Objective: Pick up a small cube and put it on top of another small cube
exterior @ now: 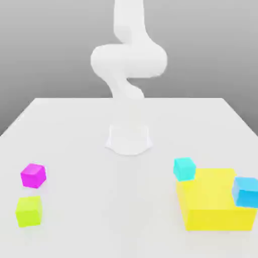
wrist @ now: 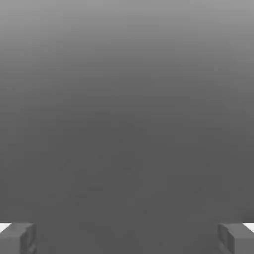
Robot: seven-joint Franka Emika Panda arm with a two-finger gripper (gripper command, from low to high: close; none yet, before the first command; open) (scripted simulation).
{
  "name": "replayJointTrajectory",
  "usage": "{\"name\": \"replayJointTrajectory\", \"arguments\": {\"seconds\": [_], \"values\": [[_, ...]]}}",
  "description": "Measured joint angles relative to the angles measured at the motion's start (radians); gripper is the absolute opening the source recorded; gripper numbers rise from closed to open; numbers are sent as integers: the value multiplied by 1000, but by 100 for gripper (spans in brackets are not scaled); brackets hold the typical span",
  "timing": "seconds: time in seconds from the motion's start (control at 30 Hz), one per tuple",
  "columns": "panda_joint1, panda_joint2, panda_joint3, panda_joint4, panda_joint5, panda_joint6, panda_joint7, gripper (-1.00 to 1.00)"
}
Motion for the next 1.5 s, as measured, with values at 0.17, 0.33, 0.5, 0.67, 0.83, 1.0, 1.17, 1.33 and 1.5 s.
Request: {"name": "replayJointTrajectory", "arguments": {"seconds": [0.17, 0.33, 0.5, 0.67, 0.83, 1.0, 1.17, 1.33, 1.5], "values": [[-119, 188, 3, -45, -33, 81, 167, 0], [-217, 370, -13, -88, -63, 160, 327, 0], [-294, 551, -54, -132, -73, 239, 473, 0], [-386, 731, -97, -176, -35, 320, 584, 0], [-436, 911, -107, -211, 63, 408, 636, 0], [-471, 1086, -72, -185, 109, 544, 614, -100], [-471, 1086, -71, -185, 108, 546, 616, -100], [-463, 1004, -84, -201, 88, 479, 631, -100], [-474, 829, -161, -279, 7, 380, 782, -100]]}}
